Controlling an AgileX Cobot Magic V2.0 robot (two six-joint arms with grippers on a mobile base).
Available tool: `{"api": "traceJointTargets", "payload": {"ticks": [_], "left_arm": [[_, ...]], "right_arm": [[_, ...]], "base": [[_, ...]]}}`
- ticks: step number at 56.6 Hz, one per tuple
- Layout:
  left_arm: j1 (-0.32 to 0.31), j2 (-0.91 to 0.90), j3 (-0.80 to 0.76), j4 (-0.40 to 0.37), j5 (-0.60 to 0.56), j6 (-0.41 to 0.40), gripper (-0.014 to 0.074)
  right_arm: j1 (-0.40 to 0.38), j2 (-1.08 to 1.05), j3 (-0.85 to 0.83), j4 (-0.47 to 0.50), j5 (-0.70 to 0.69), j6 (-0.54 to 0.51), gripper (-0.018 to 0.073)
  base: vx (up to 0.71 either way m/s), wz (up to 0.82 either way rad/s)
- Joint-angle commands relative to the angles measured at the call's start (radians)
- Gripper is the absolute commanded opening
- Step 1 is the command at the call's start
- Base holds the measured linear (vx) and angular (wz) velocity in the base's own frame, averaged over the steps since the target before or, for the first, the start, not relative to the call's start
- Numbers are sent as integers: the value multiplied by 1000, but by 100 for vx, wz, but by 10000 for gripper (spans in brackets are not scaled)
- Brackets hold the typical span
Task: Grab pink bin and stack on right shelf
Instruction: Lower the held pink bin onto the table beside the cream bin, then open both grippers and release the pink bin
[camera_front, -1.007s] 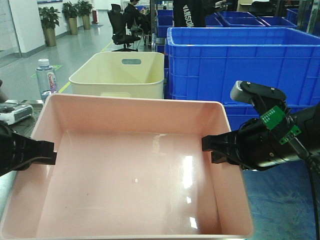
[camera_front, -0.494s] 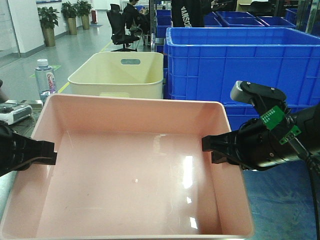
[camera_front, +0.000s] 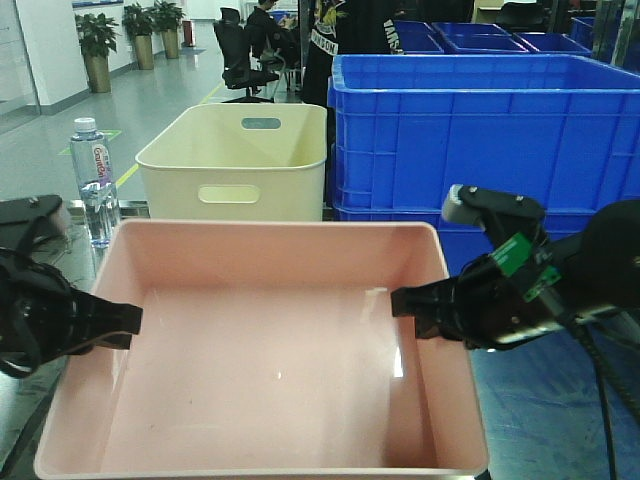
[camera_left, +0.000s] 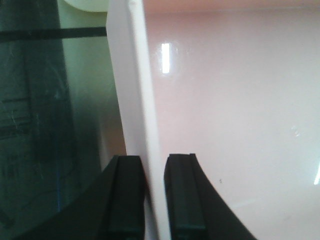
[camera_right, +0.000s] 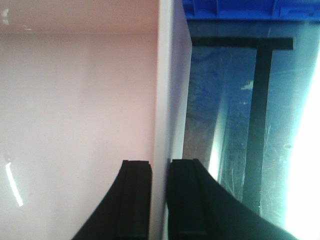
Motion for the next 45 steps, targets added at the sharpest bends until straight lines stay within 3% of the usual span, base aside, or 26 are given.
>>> {"api": "traceJointTargets", "payload": {"ticks": [1, 18, 37, 45], "left_arm": [[-5, 4, -36, -14, -90, 9, 15], [-5, 104, -36, -15, -123, 9, 172], [-5, 118, -37, -17, -176, 9, 466], [-5, 102, -39, -16, -205, 9, 508]], "right_arm": [[-10, -4, -38, 12, -89, -14, 16], [-10, 95, -38, 22, -91, -14, 144], [-10, 108, -39, 17, -152, -14, 452], [-10, 72, -39, 9, -164, -16, 466]], "base": [[0, 0], [0, 0], [0, 0], [0, 0]]}}
